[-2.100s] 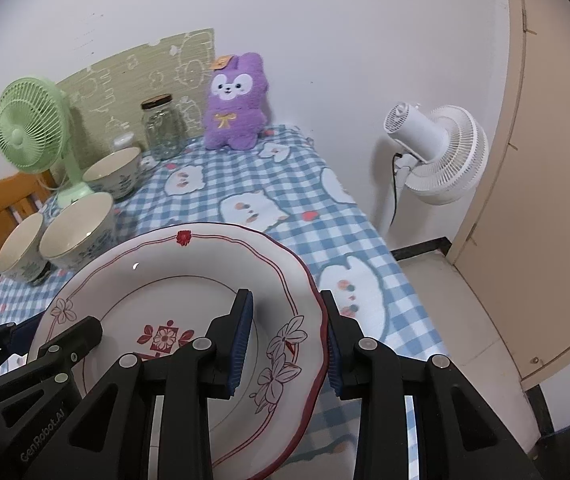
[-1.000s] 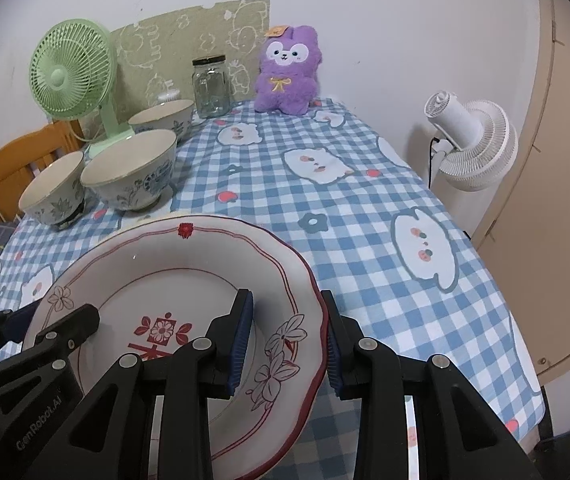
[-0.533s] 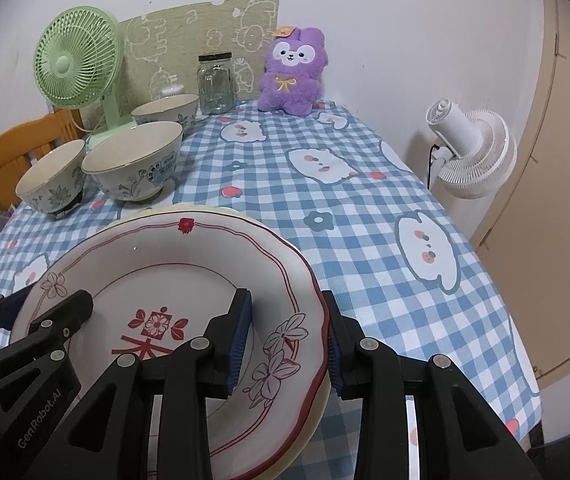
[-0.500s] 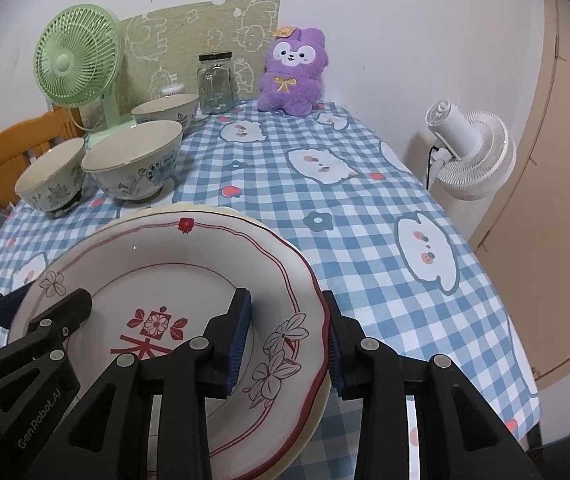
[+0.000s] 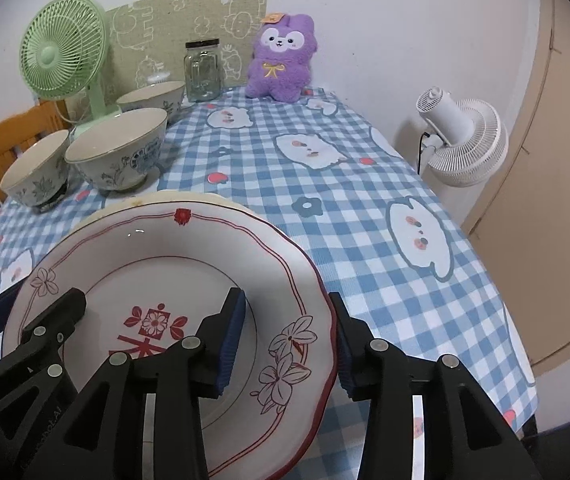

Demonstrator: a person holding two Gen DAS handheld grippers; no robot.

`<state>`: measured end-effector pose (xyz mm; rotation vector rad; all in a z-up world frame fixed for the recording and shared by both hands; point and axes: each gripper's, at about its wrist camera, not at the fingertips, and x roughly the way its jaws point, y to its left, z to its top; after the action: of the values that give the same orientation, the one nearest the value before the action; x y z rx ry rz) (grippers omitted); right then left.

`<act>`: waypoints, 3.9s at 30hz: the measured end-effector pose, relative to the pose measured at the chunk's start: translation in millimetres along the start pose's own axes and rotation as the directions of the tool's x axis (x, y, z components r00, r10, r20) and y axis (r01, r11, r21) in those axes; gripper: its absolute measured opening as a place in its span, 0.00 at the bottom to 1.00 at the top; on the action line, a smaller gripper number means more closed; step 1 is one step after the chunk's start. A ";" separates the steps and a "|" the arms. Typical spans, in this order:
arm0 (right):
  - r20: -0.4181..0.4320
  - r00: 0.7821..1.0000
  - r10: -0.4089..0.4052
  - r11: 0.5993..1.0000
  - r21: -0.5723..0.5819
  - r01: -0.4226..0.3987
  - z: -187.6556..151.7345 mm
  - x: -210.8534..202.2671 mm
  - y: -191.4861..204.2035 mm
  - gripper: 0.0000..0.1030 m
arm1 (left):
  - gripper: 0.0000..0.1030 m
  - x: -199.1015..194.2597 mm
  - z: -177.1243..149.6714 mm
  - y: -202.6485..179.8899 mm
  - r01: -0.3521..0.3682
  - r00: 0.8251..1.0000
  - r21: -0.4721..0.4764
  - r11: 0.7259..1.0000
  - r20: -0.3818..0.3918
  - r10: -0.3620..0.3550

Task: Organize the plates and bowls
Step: 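Lower the red-character plate onto the yellow-flowered plates with both tools, then open both tools and pull back from the plate stack, then move both tools to the rim of a large cream bowl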

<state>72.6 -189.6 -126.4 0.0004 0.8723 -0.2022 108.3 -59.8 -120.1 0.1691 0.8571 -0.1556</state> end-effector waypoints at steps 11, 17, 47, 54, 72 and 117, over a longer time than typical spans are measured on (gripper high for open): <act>-0.003 1.000 0.009 1.000 -0.018 -0.009 -1.7 -0.8 1.6 0.45 | 0.38 -0.3 -0.1 -1.0 -0.016 1.000 0.005 1.000 0.014 0.016; -0.021 0.998 0.064 0.998 -0.001 -0.064 -1.5 0.1 -0.4 0.59 | 0.42 -0.1 1.0 0.9 -0.006 1.000 0.011 1.000 0.006 0.006; 0.026 0.998 0.053 0.998 0.021 -0.054 26.0 -44.9 -0.9 0.63 | 0.81 -34.2 18.3 29.6 0.053 0.999 -0.023 0.998 -0.008 -0.054; 0.062 0.993 0.100 0.995 0.003 -0.101 43.5 -67.6 12.3 0.64 | 0.85 -51.3 27.6 44.1 0.011 1.000 -0.033 0.999 0.011 -0.011; 0.170 0.970 0.171 0.985 -0.056 -0.164 86.8 -114.6 68.6 0.84 | 0.93 -92.3 58.9 88.5 -0.022 0.994 -0.046 0.999 0.110 0.027; 0.101 0.961 0.259 0.965 -0.060 -0.254 140.0 -9.6 215.8 0.84 | 0.93 22.5 91.8 221.0 -0.067 0.993 -0.146 0.987 0.087 0.081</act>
<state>211.1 12.1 -46.6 0.0588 0.7603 0.0612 235.4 135.0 -59.4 0.0585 0.7657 -0.0315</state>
